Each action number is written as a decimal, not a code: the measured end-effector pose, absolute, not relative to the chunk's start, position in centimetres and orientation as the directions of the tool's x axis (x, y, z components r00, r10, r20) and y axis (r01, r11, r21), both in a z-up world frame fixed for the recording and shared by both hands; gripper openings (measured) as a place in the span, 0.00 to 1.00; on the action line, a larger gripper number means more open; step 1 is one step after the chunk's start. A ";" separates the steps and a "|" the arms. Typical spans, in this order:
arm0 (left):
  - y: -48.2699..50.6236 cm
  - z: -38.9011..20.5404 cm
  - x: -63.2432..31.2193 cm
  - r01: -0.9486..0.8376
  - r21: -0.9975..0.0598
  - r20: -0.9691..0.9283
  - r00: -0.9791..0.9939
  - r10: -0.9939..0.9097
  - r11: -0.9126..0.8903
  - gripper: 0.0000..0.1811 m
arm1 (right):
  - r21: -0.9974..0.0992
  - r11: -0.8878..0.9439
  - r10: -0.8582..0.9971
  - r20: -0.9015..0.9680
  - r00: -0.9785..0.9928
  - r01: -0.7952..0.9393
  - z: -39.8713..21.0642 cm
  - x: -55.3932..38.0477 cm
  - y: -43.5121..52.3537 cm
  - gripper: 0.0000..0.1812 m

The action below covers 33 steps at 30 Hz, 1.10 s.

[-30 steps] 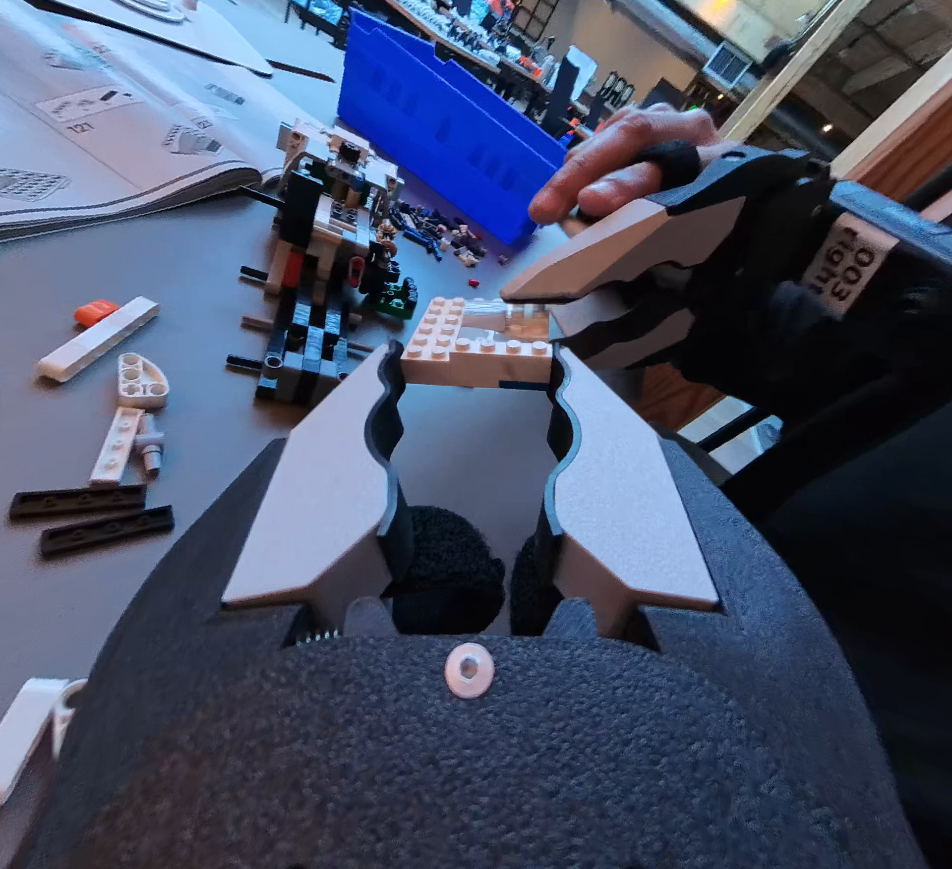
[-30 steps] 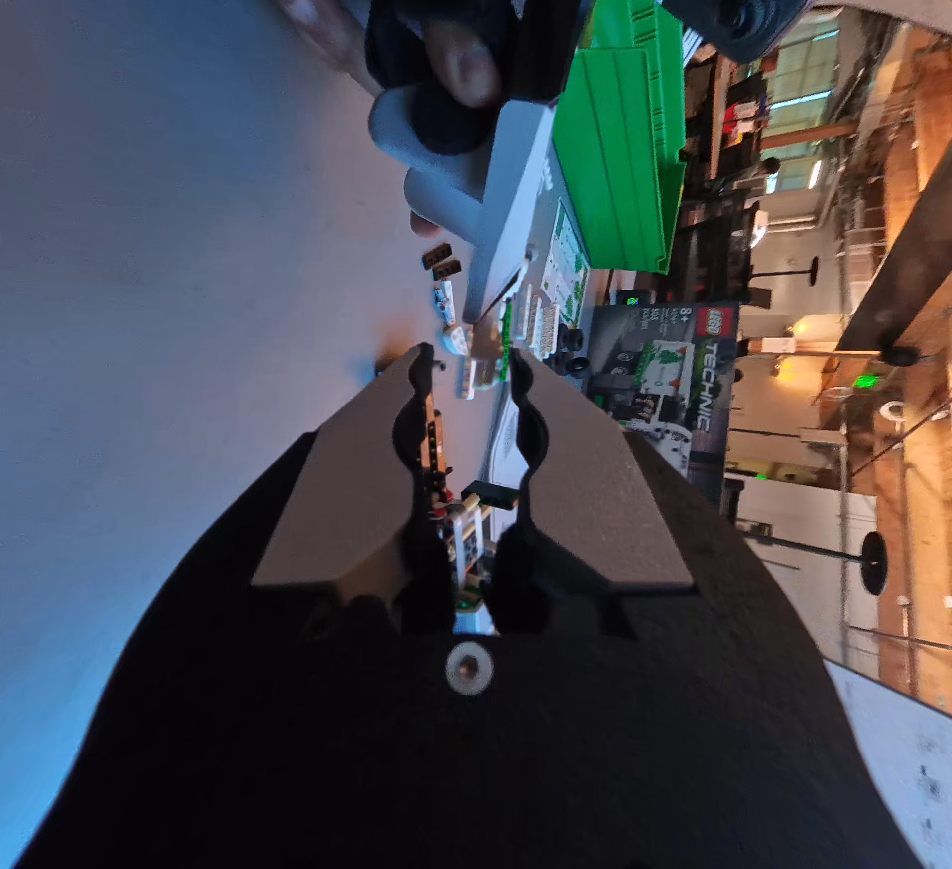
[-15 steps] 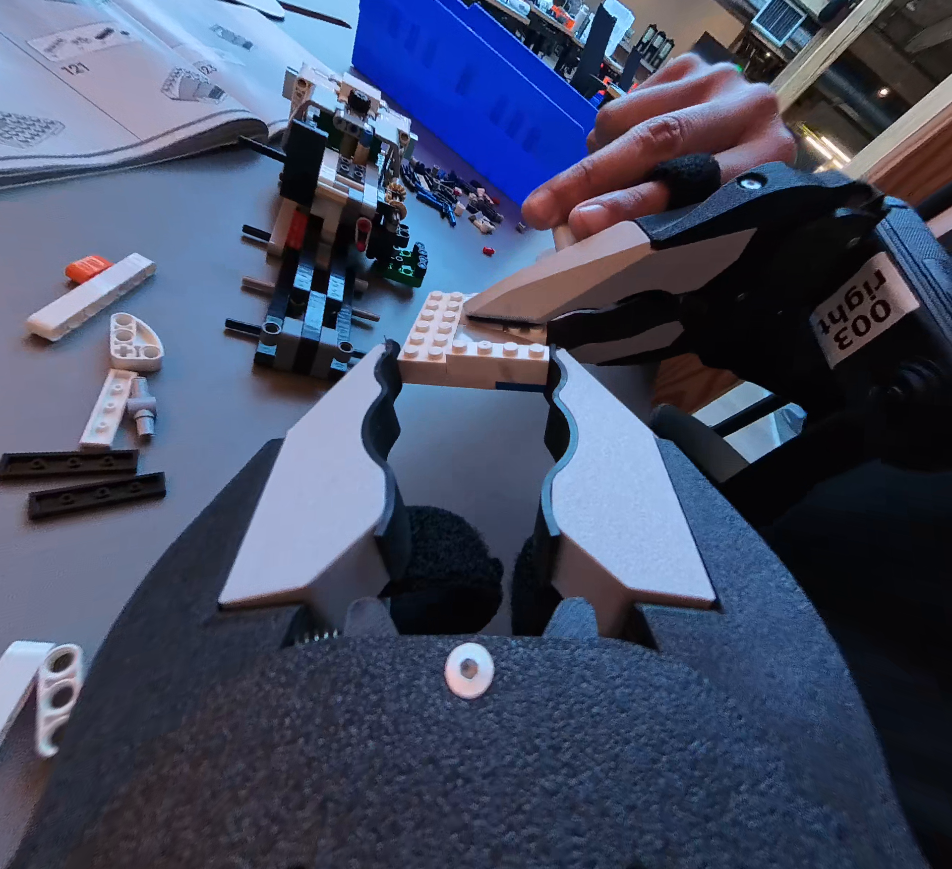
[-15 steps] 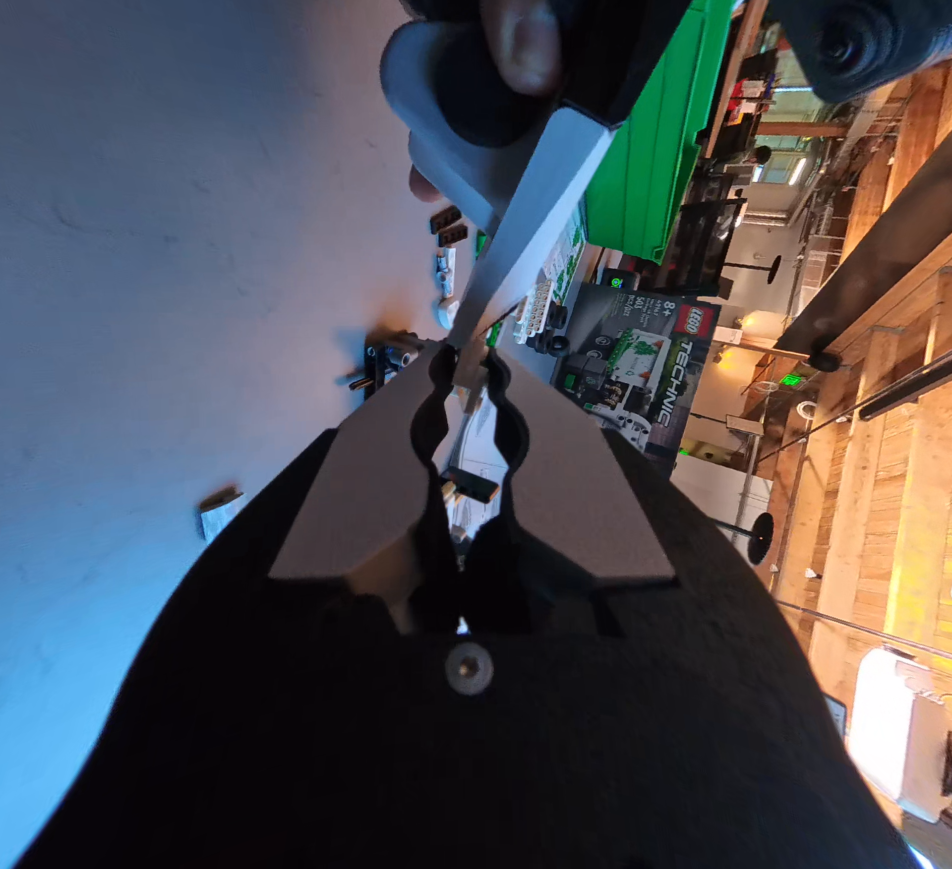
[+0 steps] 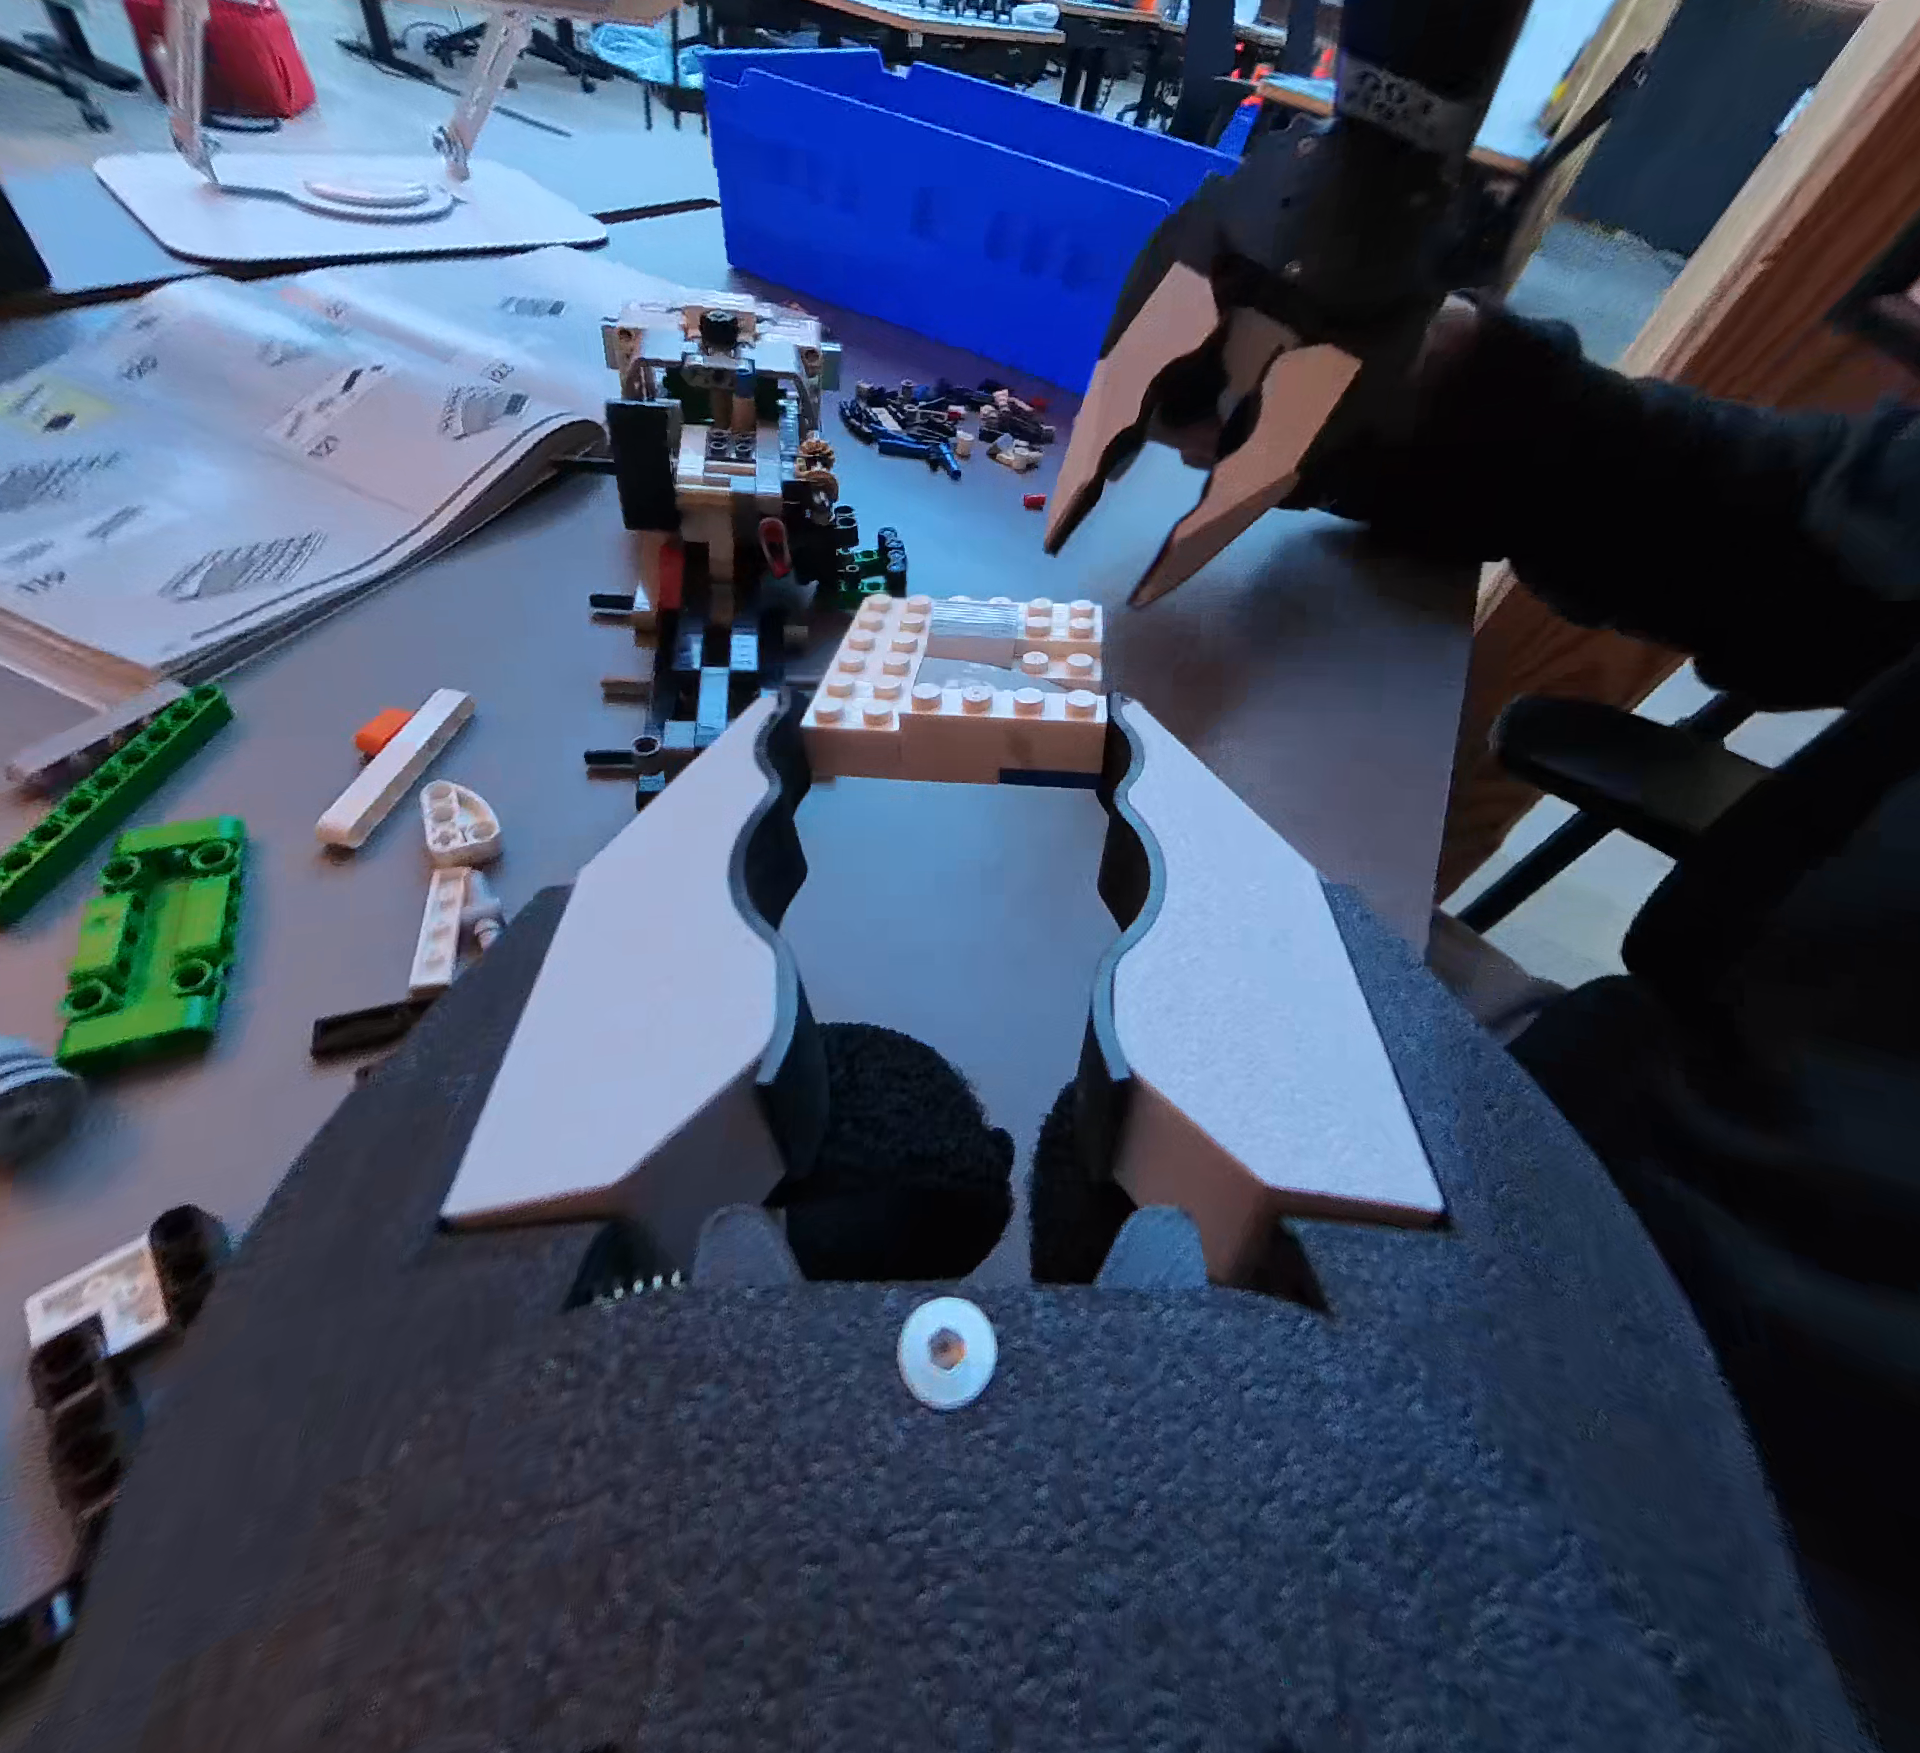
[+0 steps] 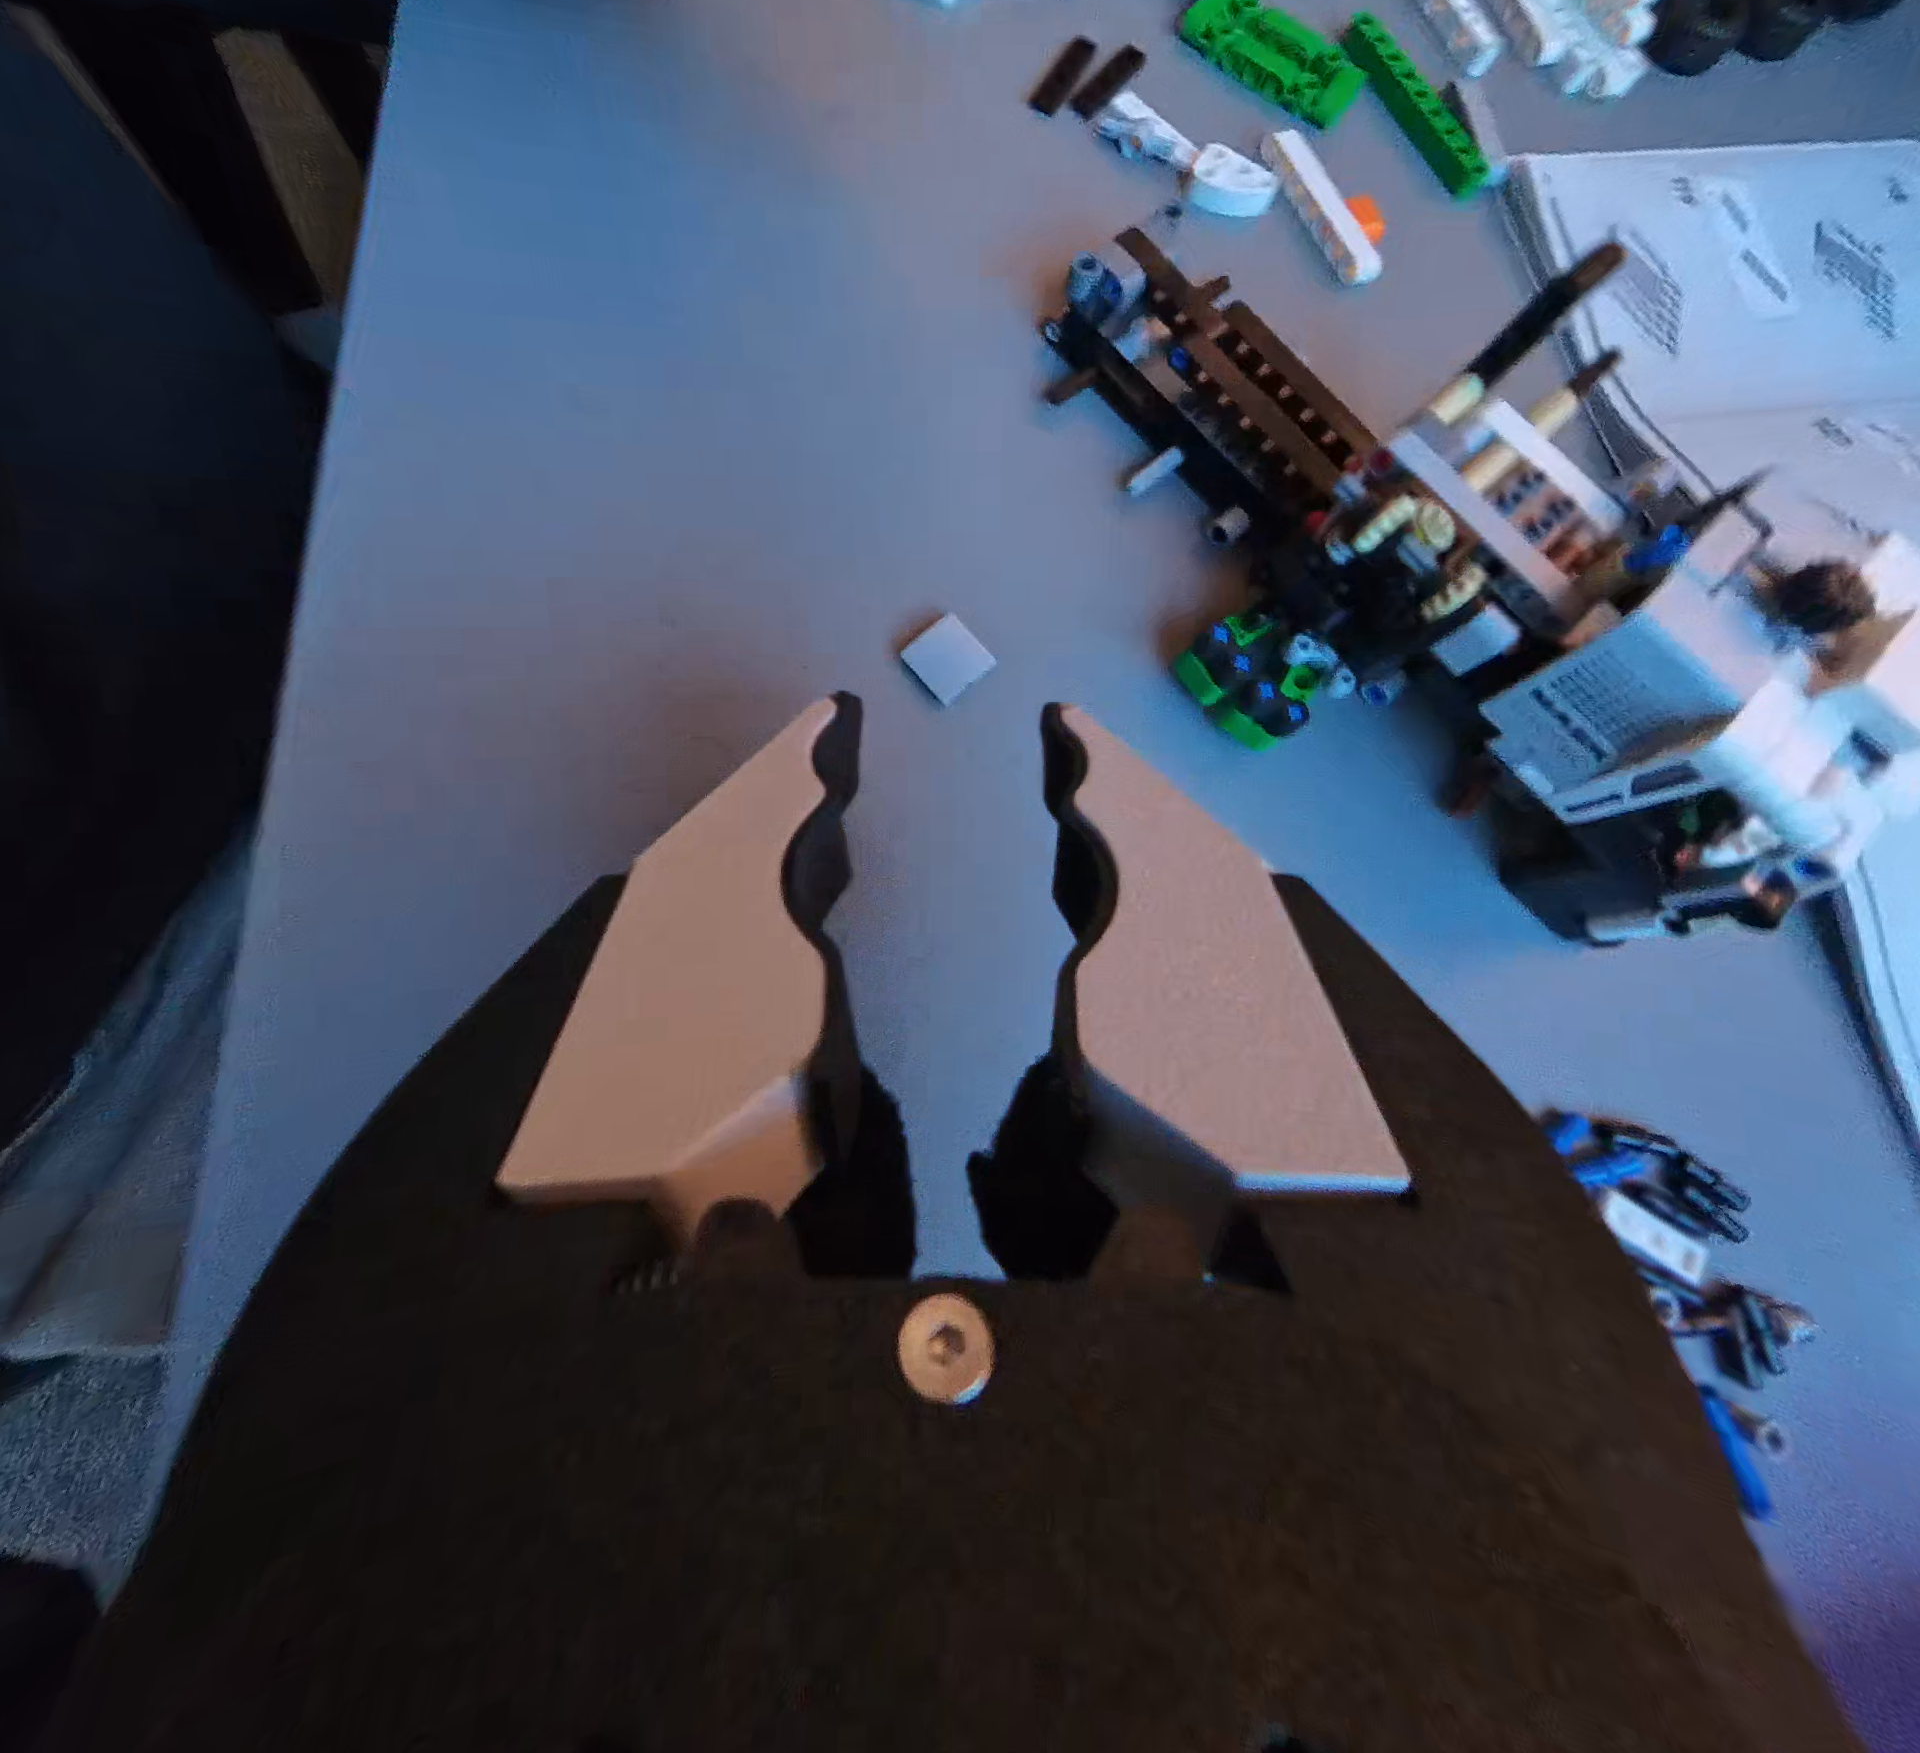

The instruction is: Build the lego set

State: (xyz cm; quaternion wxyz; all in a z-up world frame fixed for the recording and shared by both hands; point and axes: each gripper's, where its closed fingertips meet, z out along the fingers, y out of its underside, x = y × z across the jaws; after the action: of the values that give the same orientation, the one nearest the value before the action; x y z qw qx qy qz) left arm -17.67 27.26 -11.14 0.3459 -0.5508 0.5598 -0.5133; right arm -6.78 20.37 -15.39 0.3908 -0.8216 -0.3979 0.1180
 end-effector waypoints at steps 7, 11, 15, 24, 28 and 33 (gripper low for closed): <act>27.5 -12.1 -16.3 -0.297 -0.955 0.035 -0.091 -0.995 -0.006 0.30 | -0.650 -0.515 0.698 0.059 0.713 0.559 -18.9 -7.4 20.6 0.18; 27.5 -11.5 -16.5 -0.262 -0.965 0.042 -0.101 -0.994 -0.014 0.30 | -0.684 -0.525 0.691 0.006 0.723 0.506 -18.8 -8.5 20.6 0.16; 27.5 -11.3 -16.6 -0.246 -0.969 0.051 -0.101 -0.994 -0.024 0.30 | -0.695 -0.550 0.661 -0.024 0.750 0.463 -18.8 -9.0 20.9 0.16; 26.9 -11.7 -16.5 -0.264 -0.963 -0.021 -0.106 -0.994 0.049 0.30 | -0.766 -0.637 0.102 -0.198 0.975 -0.089 -16.7 -8.7 22.0 0.24; 26.7 -11.4 -16.6 -0.248 -0.968 -0.006 -0.129 -0.992 0.038 0.30 | -0.771 -0.631 -0.028 -0.093 0.995 -0.090 -17.9 -8.5 22.1 0.23; 26.3 -11.5 -16.6 -0.253 -0.967 0.005 -0.164 -0.986 0.037 0.30 | -0.742 -0.668 -0.036 -0.038 0.999 -0.053 -18.7 -8.4 22.4 0.18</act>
State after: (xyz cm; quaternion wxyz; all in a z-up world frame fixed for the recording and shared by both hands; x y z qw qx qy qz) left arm -16.61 26.27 -11.52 0.3929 -0.5135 0.6034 -0.4667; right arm -8.43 22.45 -18.68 0.4065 -0.9133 0.0244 0.0102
